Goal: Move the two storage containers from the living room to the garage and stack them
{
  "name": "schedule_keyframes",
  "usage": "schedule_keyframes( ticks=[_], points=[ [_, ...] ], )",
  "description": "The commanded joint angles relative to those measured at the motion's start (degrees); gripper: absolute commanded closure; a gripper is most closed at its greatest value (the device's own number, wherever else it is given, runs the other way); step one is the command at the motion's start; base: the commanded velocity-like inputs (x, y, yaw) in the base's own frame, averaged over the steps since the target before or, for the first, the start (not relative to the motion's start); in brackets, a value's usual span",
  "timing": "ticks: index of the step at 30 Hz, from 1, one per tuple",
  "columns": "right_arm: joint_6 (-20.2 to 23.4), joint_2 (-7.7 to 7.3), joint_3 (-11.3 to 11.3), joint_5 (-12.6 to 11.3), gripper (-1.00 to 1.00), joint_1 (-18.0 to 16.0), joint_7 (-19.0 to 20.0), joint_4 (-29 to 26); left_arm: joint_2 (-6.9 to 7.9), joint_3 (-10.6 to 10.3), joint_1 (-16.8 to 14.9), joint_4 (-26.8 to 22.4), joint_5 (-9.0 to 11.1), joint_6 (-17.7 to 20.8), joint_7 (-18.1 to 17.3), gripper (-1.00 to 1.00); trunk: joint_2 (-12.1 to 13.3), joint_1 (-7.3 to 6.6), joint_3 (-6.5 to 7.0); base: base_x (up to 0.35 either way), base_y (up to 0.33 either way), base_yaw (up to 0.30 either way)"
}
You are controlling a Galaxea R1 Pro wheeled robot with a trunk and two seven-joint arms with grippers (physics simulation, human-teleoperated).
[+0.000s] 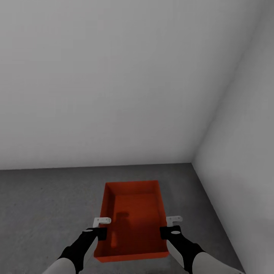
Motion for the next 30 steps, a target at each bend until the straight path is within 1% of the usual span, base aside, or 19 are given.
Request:
schedule_keyframes(
  ticks=[1, 30],
  points=[
    [0.41, -0.87, 0.67, -0.24, 1.0, -0.03, -1.51, 0.51, 0.02, -0.15, -0.03, -0.23, -0.66, 0.4, 0.58, 1.0, -0.44, 0.22, -0.32, 0.0, 0.0, 0.0],
    [0.41, -0.88, 0.66, -0.24, 1.0, -0.03, -1.51, 0.51, 0.02, -0.15, -0.02, -0.23, -0.72, 0.38, 0.62, 1.0, -12.08, 6.59, -8.21, 0.0, 0.0, 0.0]
  ],
)
